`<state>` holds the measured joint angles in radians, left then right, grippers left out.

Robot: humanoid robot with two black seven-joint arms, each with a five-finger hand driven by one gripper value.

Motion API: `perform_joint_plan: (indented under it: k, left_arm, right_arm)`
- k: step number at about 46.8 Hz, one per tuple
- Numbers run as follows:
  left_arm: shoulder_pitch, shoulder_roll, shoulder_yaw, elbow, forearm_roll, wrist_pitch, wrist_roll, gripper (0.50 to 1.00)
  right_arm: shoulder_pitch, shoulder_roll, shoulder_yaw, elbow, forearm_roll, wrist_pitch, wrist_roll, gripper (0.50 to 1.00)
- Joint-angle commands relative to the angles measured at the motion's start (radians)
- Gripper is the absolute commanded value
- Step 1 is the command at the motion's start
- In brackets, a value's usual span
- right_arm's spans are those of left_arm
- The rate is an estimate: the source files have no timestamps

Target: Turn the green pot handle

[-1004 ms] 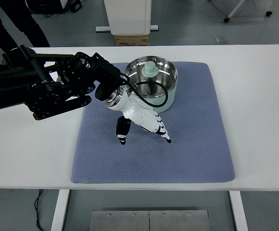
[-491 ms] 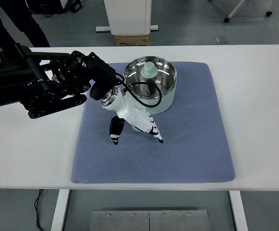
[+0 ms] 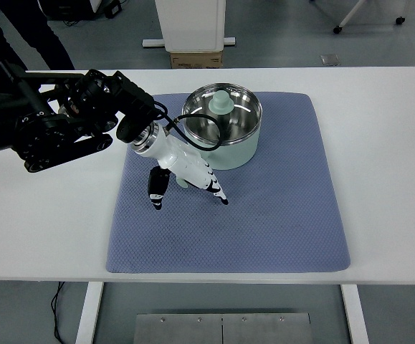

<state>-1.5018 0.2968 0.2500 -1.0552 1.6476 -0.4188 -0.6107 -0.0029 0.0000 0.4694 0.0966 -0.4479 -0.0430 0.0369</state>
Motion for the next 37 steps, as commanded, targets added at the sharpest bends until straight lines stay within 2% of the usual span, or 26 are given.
perform_joint_plan:
  k: [1,15,24,37]
  left_arm:
    - [0.000,0.010,0.000,0.000,0.000,-0.002,0.000,1.000]
    - [0.000,0.031,0.000,0.000,0.001,-0.005,0.000,1.000]
    - [-0.002,0.042,0.000,0.000,0.000,-0.051,0.000,1.000]
    - [-0.002,0.078,0.000,0.003,0.003,-0.051,0.000,1.000]
  right_arm:
    - [0.000,0.000,0.000,0.000,0.000,0.000,0.000,1.000]
    - [0.000,0.000,0.000,0.000,0.000,0.000,0.000,1.000]
    - [0.000,0.000,0.000,0.000,0.000,0.000,0.000,1.000]
    - [0.000,0.000,0.000,0.000,0.000,0.000,0.000,1.000]
